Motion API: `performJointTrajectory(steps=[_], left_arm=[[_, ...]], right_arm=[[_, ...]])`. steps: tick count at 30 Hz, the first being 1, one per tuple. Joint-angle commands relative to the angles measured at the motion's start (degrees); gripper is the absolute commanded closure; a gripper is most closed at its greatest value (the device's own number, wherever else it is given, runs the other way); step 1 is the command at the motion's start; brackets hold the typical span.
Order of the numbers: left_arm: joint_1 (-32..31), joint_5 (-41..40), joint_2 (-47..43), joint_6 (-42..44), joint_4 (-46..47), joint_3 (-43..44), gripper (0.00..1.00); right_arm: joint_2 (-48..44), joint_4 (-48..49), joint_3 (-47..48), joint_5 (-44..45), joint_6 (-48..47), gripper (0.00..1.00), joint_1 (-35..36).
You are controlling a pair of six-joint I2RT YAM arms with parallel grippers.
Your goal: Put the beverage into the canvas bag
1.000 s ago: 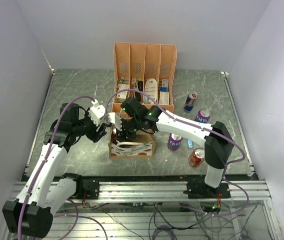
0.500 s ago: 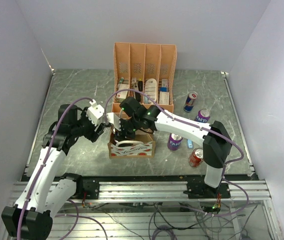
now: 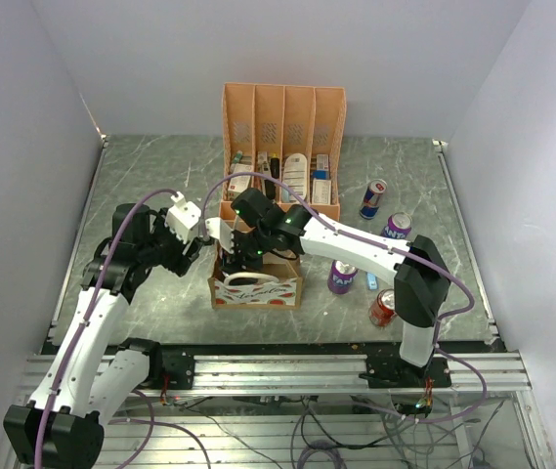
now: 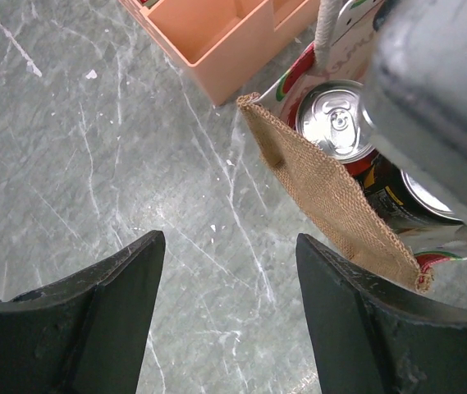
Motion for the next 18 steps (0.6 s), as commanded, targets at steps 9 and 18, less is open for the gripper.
performJointTrajectory(steps=[9,18], left_arm=[[0.1,-0.6,-0.2,-1.4,3.7,2.1,0.24],[0.2,-0.3,-0.1,-0.9,4.1,1.6,0.24]], right_arm=[[1.4,0.4,1.1,4.4,-3.0,0.4,2.9],[0.9,0.7,1.1,4.9,-3.1,0.33,2.9]])
